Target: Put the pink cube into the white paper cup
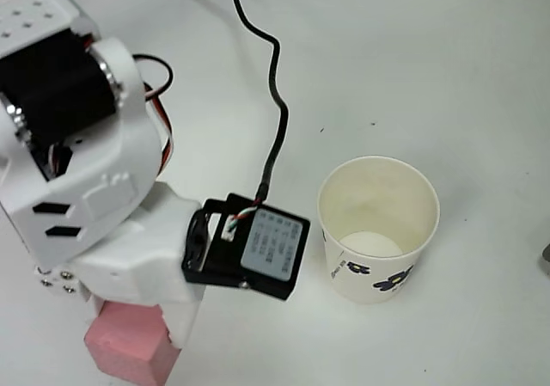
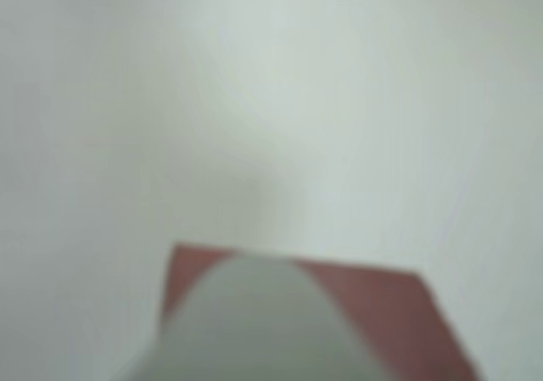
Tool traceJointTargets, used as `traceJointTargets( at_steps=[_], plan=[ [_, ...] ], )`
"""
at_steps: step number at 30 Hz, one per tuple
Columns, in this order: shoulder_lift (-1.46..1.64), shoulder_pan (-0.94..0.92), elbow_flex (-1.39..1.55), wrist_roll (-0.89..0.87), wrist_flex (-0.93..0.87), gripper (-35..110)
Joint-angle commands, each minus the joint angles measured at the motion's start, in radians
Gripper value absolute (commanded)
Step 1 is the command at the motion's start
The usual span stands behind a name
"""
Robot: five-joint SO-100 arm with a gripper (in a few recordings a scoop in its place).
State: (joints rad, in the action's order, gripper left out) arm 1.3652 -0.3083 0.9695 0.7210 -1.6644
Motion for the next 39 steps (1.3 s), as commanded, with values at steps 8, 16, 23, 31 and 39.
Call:
traceJointTargets(
  at_steps=[8, 16, 23, 31, 39],
  plan=[
    [0.077, 0.153, -0.304, -0.058, -0.091, 13],
    [0.055, 0.284, -0.364, -0.103, -0.091, 13],
    [-0.003, 0.359, -0.433, -0.126, -0.091, 13],
    [-0.072, 0.425, -0.460, -0.153, -0.091, 13],
    [-0.152, 0.471, -0.529, -0.169, -0.091, 13]
  ],
)
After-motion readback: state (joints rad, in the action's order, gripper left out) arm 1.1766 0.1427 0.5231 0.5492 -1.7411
